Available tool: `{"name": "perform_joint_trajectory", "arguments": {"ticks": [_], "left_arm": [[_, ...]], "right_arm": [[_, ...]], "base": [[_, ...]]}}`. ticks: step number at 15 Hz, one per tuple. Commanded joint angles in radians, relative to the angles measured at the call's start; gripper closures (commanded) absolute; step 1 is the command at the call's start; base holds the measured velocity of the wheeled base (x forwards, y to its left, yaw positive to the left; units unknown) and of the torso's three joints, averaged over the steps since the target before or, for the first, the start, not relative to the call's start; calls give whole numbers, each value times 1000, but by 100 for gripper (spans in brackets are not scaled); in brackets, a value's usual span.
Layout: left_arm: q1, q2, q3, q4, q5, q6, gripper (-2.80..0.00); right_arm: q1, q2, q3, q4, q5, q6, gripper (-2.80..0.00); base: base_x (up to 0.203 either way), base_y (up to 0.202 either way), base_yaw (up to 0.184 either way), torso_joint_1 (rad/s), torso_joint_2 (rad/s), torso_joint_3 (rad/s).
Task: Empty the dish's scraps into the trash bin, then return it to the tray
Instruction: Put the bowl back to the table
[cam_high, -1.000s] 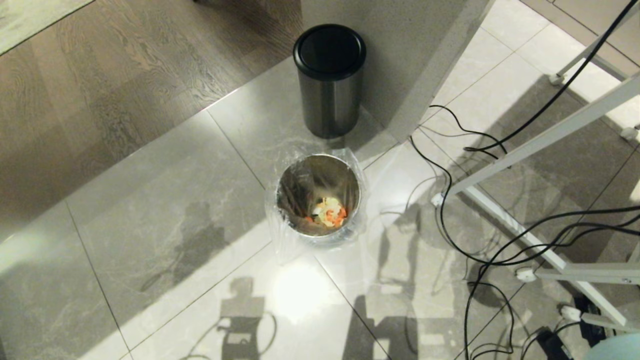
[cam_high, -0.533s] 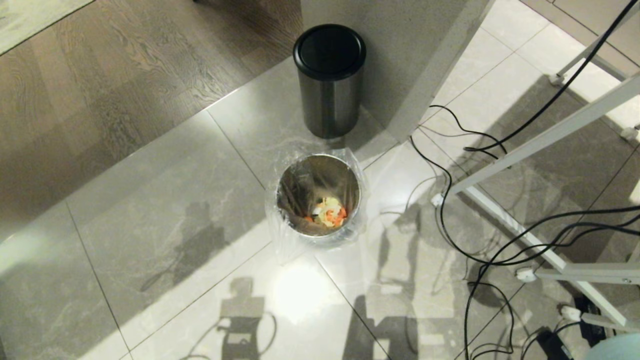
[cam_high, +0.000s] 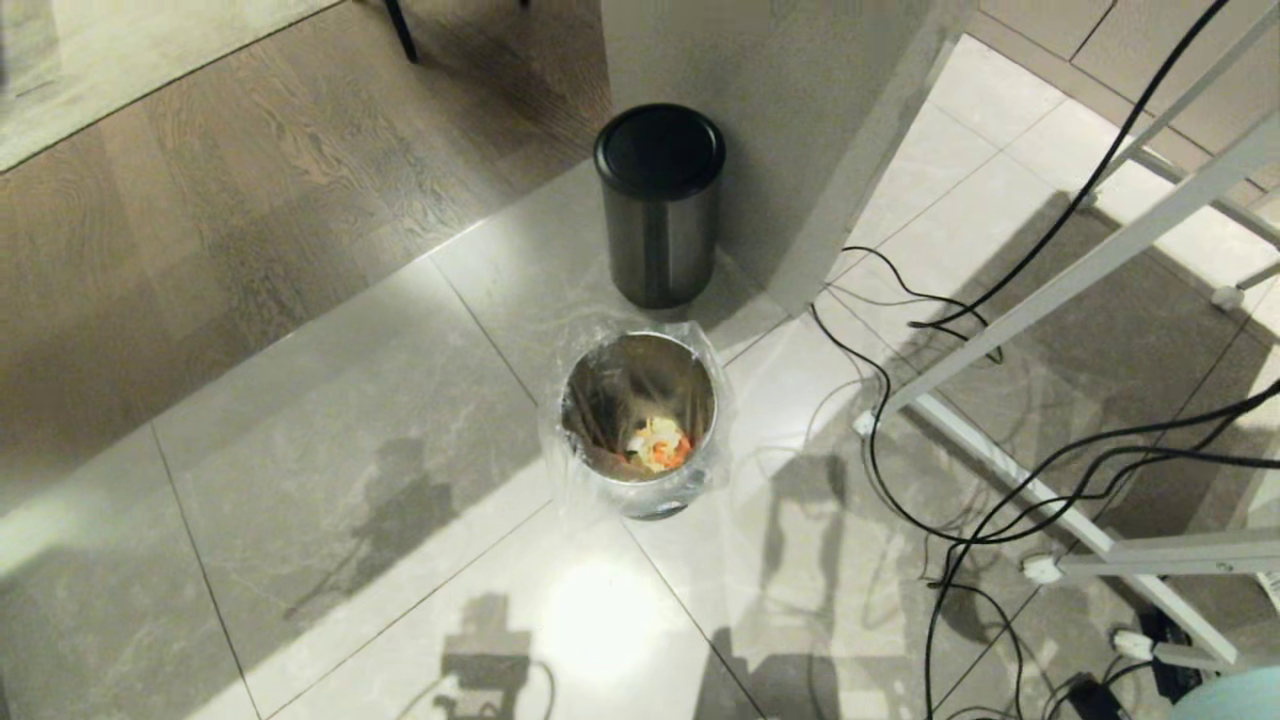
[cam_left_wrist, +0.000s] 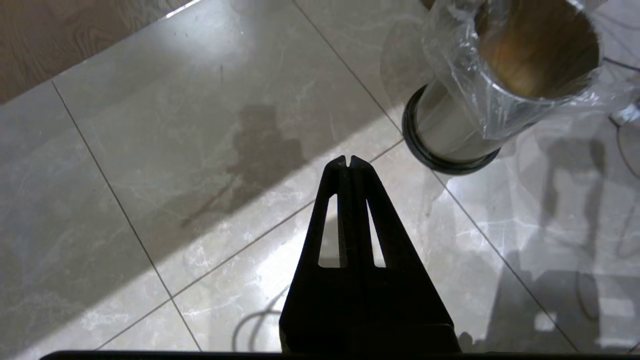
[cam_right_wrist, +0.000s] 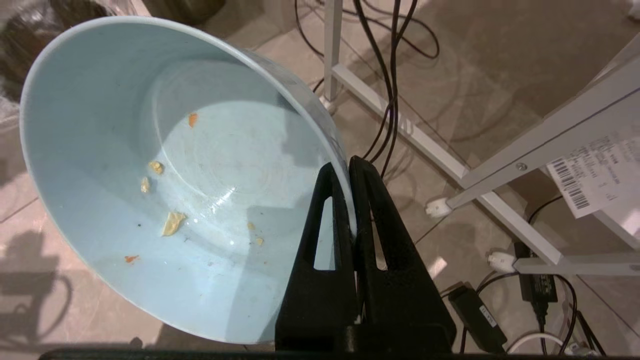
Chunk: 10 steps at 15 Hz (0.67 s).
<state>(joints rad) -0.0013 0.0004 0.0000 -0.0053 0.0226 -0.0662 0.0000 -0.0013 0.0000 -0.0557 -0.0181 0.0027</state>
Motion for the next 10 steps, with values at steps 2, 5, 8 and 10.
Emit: {"name": "perform_joint_trajectory", "arguments": {"ticks": [2, 5, 8, 10], "left_arm": [[0, 1, 0, -1, 0, 0, 0], [0, 1, 0, -1, 0, -1, 0], [1, 1, 0, -1, 0, 0, 0], [1, 1, 0, -1, 0, -1, 0]], "right_arm": [[0, 1, 0, -1, 0, 0, 0], [0, 1, 0, -1, 0, 0, 0], [0, 1, 0, -1, 0, 0, 0], [0, 1, 0, 0, 0, 0, 0]], "base": [[0, 0, 0, 2, 1, 204], [0, 0, 0, 5, 2, 203], [0, 0, 0, 3, 2, 203], [0, 0, 0, 7, 4, 197]]}}
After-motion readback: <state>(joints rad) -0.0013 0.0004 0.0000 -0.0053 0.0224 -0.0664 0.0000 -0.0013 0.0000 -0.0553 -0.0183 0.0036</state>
